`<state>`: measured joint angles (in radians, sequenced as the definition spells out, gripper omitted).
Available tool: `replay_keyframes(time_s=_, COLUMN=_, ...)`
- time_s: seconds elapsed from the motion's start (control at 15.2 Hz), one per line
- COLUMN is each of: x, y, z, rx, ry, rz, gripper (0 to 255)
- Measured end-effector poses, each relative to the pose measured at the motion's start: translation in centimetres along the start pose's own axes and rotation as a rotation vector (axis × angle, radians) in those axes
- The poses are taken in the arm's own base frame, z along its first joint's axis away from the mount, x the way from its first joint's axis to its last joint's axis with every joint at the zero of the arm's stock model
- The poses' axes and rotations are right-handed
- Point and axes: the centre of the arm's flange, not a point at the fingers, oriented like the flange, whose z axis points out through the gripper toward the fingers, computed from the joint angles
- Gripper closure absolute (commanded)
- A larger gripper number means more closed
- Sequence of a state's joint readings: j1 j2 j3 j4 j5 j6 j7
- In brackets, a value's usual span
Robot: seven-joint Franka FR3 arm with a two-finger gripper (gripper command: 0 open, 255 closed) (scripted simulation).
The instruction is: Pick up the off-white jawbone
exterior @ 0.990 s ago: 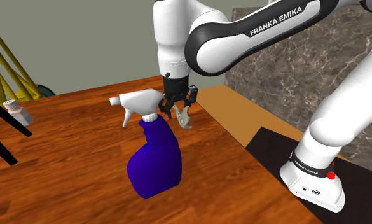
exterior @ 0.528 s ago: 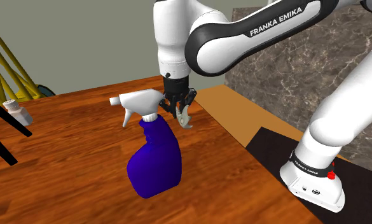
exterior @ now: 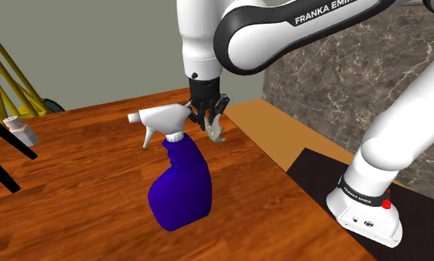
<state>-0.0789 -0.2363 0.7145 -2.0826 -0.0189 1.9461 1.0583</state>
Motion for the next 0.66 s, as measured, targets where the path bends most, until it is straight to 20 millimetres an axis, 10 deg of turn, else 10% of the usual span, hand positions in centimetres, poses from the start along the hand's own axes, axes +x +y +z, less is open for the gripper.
replay_keyframes(time_s=0.66, x=0.9, y=0.2, z=-4.9, rx=0.0, ry=0.0, rz=0.0, gripper=255)
